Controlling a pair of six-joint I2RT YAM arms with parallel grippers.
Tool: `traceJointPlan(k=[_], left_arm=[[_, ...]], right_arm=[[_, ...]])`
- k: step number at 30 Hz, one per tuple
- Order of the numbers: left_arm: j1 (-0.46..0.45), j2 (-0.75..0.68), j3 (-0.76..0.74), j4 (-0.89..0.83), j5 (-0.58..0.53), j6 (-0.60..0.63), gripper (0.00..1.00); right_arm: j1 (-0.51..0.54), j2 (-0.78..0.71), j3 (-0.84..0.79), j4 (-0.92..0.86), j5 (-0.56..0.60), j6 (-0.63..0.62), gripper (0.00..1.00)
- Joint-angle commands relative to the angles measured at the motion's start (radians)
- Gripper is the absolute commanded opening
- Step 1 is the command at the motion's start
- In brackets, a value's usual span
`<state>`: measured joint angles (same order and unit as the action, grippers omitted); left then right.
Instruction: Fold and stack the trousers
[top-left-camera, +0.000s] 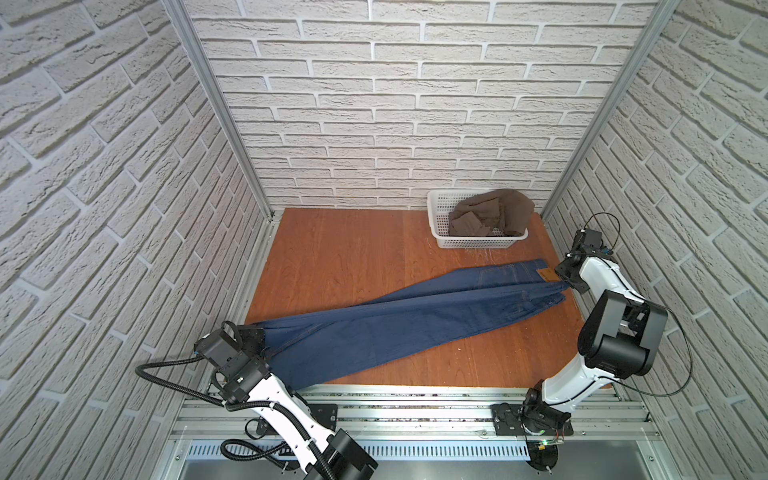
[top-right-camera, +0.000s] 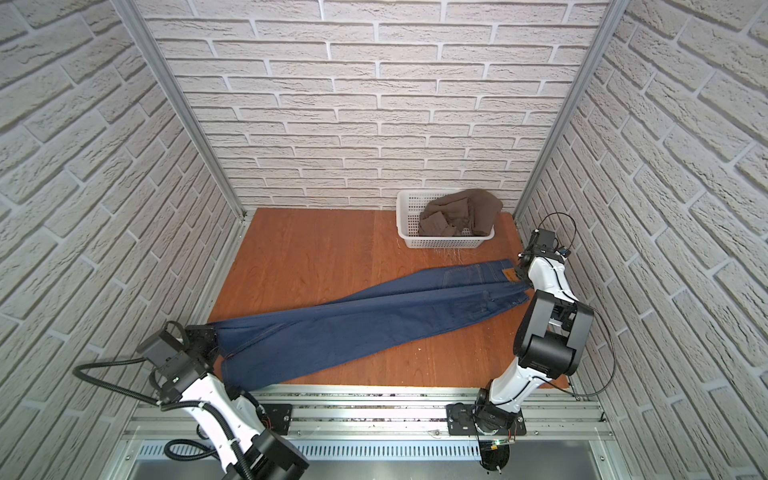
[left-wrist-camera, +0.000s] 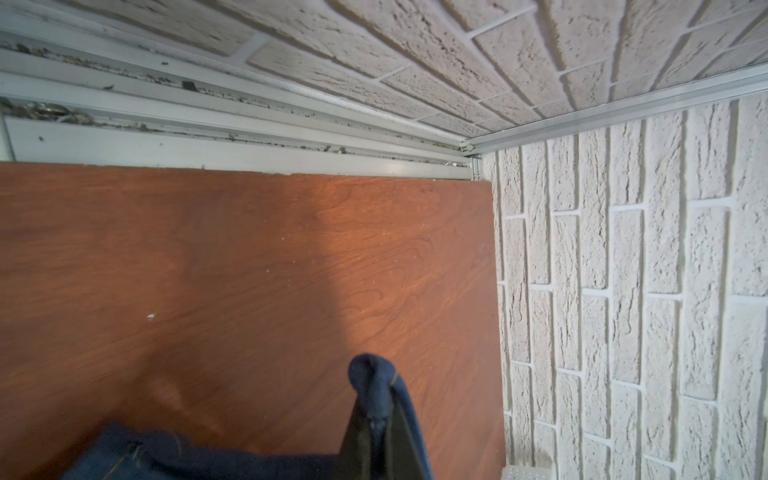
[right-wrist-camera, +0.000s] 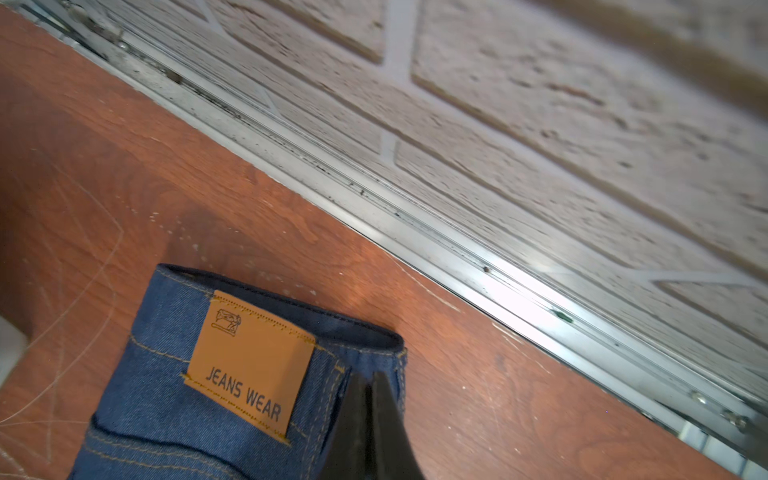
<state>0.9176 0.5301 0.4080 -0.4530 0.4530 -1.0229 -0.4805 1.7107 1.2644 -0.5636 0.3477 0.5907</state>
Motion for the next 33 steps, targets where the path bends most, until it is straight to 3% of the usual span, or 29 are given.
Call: traceJointPlan(k=[1, 8, 13, 22, 23, 24, 25, 26, 29, 33], left_arm=[[0.019, -0.008, 0.055, 0.053, -0.187, 0.048, 0.0], [0.01, -0.01, 0.065, -0.083, -0.299, 0.077, 0.0], [0.007, -0.018, 0.034, -0.087, -0.297, 0.062, 0.0], [0.01, -0.012, 0.034, -0.118, -0.307, 0.046, 0.0], [0.009, -0.011, 0.035, -0.116, -0.303, 0.044, 0.1], [0.009, -0.009, 0.035, -0.113, -0.298, 0.042, 0.24], [0.009, -0.009, 0.036, -0.111, -0.293, 0.04, 0.44], [0.008, -0.007, 0.038, -0.112, -0.29, 0.038, 0.54], [0.009, -0.003, 0.052, -0.114, -0.29, 0.037, 0.67], [0.009, 0.009, 0.079, -0.112, -0.278, 0.028, 0.77]], right_arm=[[-0.055, 0.015, 0.039, 0.087, 0.236, 0.018, 0.05], [-0.055, 0.048, 0.025, 0.086, 0.281, 0.042, 0.05], [-0.043, 0.065, 0.032, 0.073, 0.236, 0.064, 0.09], [-0.036, 0.046, 0.047, 0.043, 0.265, 0.084, 0.15], [-0.034, 0.041, 0.047, 0.041, 0.266, 0.087, 0.17], [-0.034, 0.036, 0.047, 0.039, 0.263, 0.091, 0.18], [-0.033, 0.029, 0.049, 0.036, 0.255, 0.097, 0.18], [-0.031, 0.019, 0.052, 0.035, 0.244, 0.1, 0.19], [-0.006, -0.021, 0.059, 0.018, 0.207, 0.109, 0.21], [0.068, -0.111, 0.022, 0.015, 0.151, 0.139, 0.27]])
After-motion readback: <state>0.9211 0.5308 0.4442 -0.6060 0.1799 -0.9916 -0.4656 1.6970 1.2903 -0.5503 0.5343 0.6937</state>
